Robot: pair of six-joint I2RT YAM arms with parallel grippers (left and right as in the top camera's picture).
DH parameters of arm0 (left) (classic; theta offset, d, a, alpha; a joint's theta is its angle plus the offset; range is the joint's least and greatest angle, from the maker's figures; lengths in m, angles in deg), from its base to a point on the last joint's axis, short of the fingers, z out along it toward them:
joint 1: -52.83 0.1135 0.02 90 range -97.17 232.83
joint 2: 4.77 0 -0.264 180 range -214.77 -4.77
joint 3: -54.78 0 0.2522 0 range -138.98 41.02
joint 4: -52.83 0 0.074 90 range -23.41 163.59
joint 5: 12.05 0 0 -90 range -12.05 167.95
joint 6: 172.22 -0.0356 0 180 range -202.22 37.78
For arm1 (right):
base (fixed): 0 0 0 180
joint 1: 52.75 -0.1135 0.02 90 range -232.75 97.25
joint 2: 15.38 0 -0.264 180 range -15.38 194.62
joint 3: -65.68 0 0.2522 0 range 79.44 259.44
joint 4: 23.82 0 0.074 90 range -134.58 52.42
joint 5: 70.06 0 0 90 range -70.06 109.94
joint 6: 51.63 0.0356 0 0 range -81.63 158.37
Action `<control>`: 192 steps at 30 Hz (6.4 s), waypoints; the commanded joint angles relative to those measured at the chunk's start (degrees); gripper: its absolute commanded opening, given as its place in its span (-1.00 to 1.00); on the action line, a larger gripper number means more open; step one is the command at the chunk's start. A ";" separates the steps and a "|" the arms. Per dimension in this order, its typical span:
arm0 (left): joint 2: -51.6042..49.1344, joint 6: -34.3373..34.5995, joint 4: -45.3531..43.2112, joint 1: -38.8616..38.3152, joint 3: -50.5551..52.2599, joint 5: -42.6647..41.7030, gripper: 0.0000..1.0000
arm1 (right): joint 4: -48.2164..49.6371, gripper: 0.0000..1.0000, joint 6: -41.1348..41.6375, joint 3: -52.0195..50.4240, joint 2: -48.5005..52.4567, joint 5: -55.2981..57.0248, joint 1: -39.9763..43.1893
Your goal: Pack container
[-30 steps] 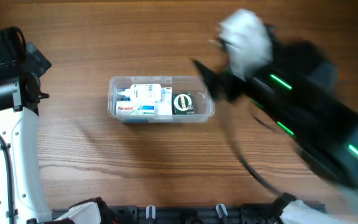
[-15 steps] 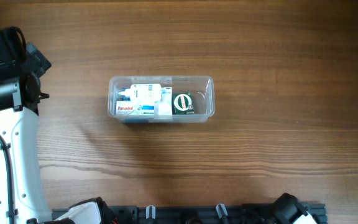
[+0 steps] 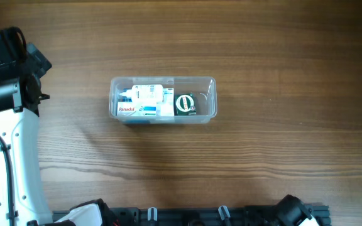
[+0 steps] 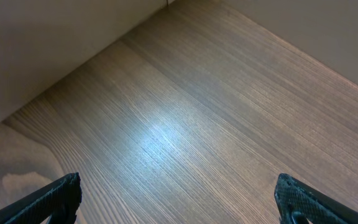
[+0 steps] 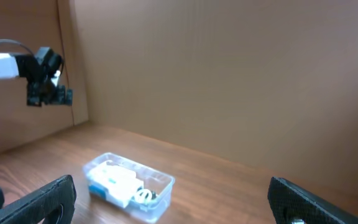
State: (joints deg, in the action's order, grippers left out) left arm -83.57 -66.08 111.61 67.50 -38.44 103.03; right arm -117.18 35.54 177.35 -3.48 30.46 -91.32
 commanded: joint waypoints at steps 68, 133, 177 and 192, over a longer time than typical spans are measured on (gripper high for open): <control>0.26 -0.94 -0.15 0.24 -0.26 0.72 0.99 | 80.94 1.00 8.94 -97.59 -11.72 -5.53 27.17; 65.85 -0.50 -28.35 -9.84 61.83 -14.23 1.00 | 79.71 0.99 -10.69 -97.59 -11.63 -13.18 27.19; 78.64 -15.76 -31.08 -12.28 75.10 -24.00 0.99 | 79.69 1.00 -10.69 -97.59 -11.63 -13.18 27.19; 78.64 -15.74 -31.08 -12.28 75.10 -24.00 1.00 | 79.71 0.99 -10.69 -97.59 -11.63 -13.18 27.19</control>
State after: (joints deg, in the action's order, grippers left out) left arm -5.59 -80.71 80.66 55.55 36.04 79.71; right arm -37.62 25.18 79.80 -14.65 18.42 -64.41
